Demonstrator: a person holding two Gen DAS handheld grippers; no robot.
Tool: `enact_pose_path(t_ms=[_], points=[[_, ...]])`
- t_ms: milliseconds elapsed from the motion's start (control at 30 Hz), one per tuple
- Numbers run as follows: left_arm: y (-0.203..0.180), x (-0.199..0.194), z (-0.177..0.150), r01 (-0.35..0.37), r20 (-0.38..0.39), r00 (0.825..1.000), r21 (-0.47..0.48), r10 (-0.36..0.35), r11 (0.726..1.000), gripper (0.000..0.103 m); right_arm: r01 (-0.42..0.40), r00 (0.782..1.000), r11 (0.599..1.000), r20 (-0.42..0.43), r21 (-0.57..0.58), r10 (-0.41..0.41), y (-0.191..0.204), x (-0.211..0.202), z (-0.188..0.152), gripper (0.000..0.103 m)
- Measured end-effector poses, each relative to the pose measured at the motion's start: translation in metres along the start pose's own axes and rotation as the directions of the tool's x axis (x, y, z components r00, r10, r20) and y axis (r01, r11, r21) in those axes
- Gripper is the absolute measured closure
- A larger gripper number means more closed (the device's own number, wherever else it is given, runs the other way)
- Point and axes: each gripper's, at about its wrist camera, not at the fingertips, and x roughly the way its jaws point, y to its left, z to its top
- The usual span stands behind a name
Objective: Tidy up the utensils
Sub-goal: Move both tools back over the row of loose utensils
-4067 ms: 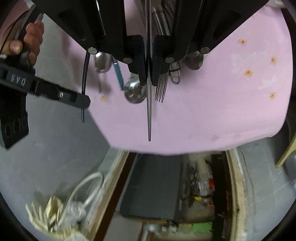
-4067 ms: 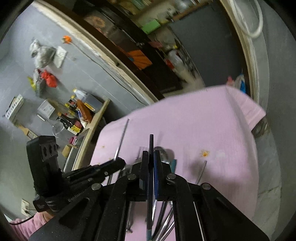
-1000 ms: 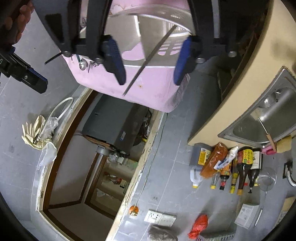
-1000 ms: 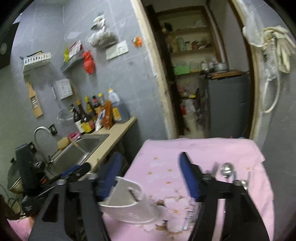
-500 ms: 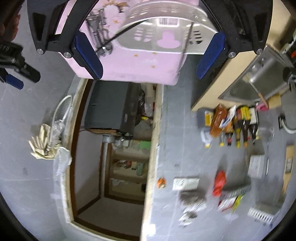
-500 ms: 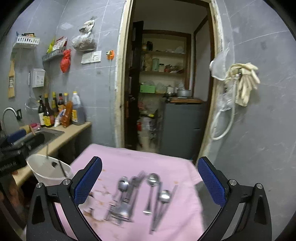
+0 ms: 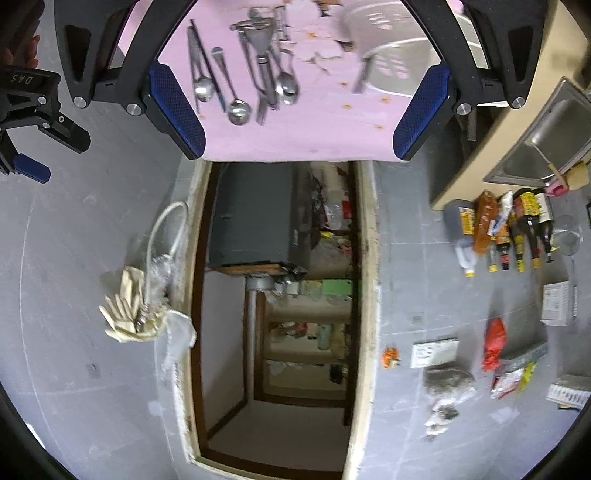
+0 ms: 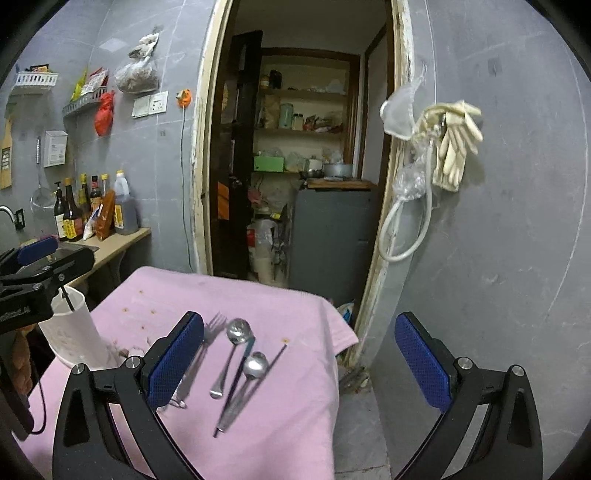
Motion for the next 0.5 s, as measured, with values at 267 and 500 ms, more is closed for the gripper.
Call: enact_pose_path(t_ms=[267, 500], points=[[-0.033, 0.040, 0.001, 0.064, -0.070, 0.996, 0.022, -0.062, 0.998, 0.001, -0.078, 0.995, 0.996, -0.059, 0.053, 0.081, -0.030, 0.043, -0.018, 0.002], [-0.045, 0.087, -0.009, 0.070, -0.146, 0.987, 0.008, -0.068, 0.997, 0.001, -0.142, 0.974, 0.982, -0.159, 0.125, 0.162, -0.038, 0.105, -0.043, 0.033]])
